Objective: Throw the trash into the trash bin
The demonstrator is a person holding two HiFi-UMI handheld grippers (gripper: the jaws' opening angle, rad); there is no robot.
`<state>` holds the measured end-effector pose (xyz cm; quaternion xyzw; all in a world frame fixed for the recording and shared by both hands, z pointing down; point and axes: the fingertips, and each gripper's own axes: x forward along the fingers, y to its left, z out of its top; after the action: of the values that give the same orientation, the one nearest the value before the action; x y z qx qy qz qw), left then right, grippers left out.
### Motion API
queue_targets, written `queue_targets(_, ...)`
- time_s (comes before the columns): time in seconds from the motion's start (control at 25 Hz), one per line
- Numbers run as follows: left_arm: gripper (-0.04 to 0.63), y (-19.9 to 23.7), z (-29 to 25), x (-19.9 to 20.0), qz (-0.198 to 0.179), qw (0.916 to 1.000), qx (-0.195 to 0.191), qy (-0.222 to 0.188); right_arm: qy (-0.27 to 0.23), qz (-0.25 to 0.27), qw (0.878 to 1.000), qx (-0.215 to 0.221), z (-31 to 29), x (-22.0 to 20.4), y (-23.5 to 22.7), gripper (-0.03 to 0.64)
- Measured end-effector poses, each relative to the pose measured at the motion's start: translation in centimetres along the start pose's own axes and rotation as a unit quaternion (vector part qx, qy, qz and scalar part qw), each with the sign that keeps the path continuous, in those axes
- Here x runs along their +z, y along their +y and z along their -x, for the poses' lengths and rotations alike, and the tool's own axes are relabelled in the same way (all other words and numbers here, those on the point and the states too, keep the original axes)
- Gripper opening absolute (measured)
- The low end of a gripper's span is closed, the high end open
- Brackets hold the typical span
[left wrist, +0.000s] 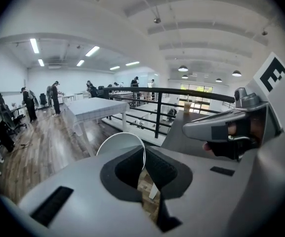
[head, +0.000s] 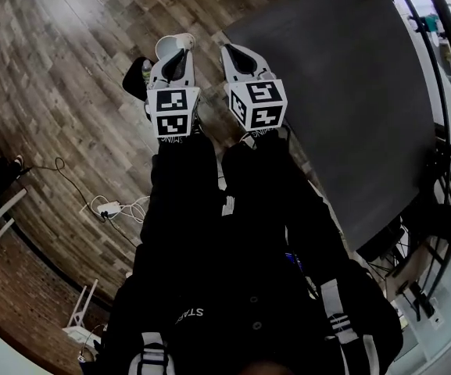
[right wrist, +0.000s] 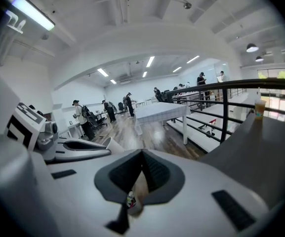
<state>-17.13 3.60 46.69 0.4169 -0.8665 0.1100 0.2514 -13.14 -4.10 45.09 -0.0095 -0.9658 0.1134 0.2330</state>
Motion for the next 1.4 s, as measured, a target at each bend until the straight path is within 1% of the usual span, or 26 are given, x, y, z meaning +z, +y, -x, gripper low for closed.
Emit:
queue_targets(0.2,0.014,4.8,0.8,-3.5,0.028,0.9990,0.031,0.015,0.021,0.012,0.999,0.028,-3.9,-1.6,3.4,0.015)
queue_targets(0.36,0.014,7.8,1.2,-6.2,0.051,0.9969,0.055,0.026,0.040,0.023,0.998,0.051,-6.7,-3.3,5.5,0.015)
queue_targets(0.68,0.014,14.3,0.9,-13.6,0.082,0.9897,0.098,0.064,0.087,0.042,0.991,0.089,-13.3,-7.4,9.3,0.015)
queue_targets(0.88,0.014,16.2,0.9,-19.1,0.097,0.9855,0.114,0.080,0.112,0.056,0.987,0.103,-15.7,-11.4,10.8,0.015)
queue_targets(1.08,0.015,18.2,-0.9,-24.0,0.108,0.9815,0.126,0.095,0.137,0.066,0.982,0.113,-19.3,-15.4,11.5,0.015)
queue_targets(1.4,0.014,20.9,-4.1,-33.4,0.140,0.9734,0.139,0.116,0.183,0.076,0.971,0.131,-24.7,-24.2,13.1,0.015)
